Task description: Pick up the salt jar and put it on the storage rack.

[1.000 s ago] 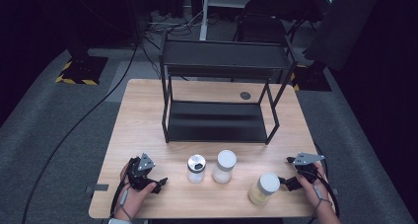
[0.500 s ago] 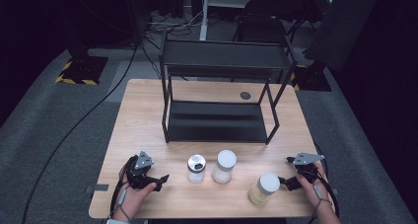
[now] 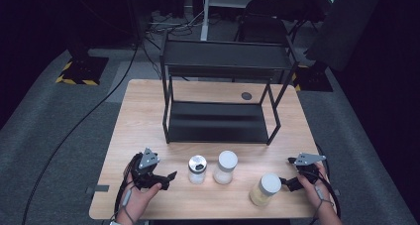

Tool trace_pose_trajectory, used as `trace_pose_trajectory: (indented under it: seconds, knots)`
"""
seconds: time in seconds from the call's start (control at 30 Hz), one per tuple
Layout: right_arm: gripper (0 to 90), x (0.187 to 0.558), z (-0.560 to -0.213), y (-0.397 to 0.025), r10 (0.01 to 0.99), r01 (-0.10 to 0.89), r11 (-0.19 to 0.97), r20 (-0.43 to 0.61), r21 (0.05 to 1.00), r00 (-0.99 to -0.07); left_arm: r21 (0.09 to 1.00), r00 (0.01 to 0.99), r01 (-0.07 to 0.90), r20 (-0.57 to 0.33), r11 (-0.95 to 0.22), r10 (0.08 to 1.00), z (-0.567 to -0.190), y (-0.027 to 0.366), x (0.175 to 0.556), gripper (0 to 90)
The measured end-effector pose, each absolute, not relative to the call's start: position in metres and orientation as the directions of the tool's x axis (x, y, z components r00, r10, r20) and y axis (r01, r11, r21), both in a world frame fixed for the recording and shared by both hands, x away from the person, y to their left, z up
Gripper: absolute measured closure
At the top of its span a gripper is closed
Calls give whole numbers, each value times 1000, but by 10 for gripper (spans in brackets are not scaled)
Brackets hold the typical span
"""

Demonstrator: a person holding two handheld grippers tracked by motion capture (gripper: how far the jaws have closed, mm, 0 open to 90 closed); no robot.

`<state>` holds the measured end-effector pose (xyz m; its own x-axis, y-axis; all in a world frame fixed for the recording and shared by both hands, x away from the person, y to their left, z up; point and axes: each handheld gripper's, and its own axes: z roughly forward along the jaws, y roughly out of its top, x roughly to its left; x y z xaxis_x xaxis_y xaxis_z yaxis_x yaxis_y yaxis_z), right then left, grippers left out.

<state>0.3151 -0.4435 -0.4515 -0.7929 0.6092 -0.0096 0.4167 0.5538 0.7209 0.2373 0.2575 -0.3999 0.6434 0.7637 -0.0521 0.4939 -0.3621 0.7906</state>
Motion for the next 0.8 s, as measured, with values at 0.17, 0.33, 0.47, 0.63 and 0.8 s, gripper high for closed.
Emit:
trace_pose_trajectory:
  seconds: [0.17,0.33,0.47,0.63,0.8]
  knots:
    - [0,315,-452,-444,609,417,554,-10,721,-793,798,653,479,-46,-365,756,-390,251,234,47]
    - [0,315,-452,-443,609,417,554,-10,721,-793,804,656,475,-51,-359,753,-381,243,230,48]
    - [0,315,-452,-443,609,417,554,-10,721,-793,807,662,463,-39,-367,749,-373,234,227,48]
    - [0,315,-452,-443,609,417,554,-10,721,-793,815,669,447,-30,-369,743,-365,225,224,52]
    - [0,315,-452,-443,609,417,554,-10,721,-793,824,674,439,-38,-359,738,-361,217,223,52]
